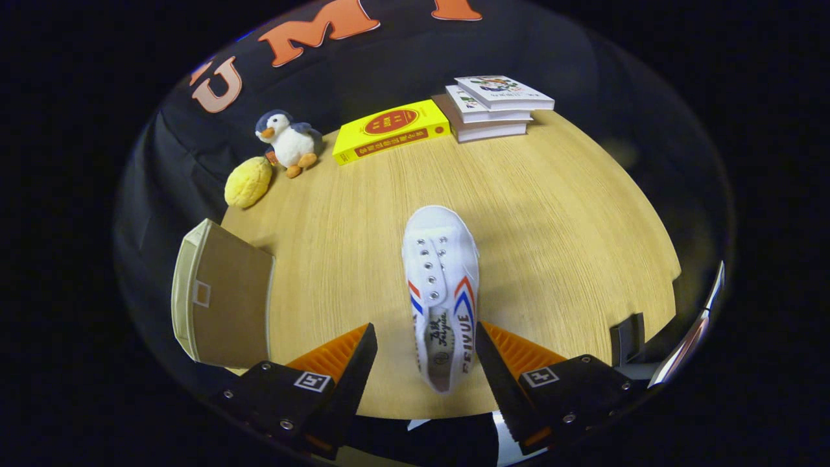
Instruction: Open the storage box then place both shoes into the box .Put the left shoe in first, then the right shoe, with the right side of both shoes facing outward in a uniform manner.
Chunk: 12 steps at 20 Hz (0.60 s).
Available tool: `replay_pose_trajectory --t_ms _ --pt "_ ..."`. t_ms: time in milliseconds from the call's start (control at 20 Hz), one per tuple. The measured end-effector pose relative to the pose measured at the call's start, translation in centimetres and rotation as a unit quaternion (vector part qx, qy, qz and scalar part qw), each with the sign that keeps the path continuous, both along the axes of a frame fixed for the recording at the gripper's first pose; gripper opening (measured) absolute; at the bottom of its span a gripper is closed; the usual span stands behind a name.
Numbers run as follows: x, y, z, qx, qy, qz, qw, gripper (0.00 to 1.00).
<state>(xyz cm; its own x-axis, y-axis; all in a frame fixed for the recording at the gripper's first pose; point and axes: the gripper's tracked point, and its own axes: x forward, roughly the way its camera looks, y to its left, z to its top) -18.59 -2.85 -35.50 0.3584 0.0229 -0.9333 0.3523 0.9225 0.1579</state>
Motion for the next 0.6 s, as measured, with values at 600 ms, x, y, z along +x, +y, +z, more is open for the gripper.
replay_pose_trajectory --t_ms 600 --pt "0.3 -2.5 -5.6 -0.054 0.016 0.059 0.997 0.72"
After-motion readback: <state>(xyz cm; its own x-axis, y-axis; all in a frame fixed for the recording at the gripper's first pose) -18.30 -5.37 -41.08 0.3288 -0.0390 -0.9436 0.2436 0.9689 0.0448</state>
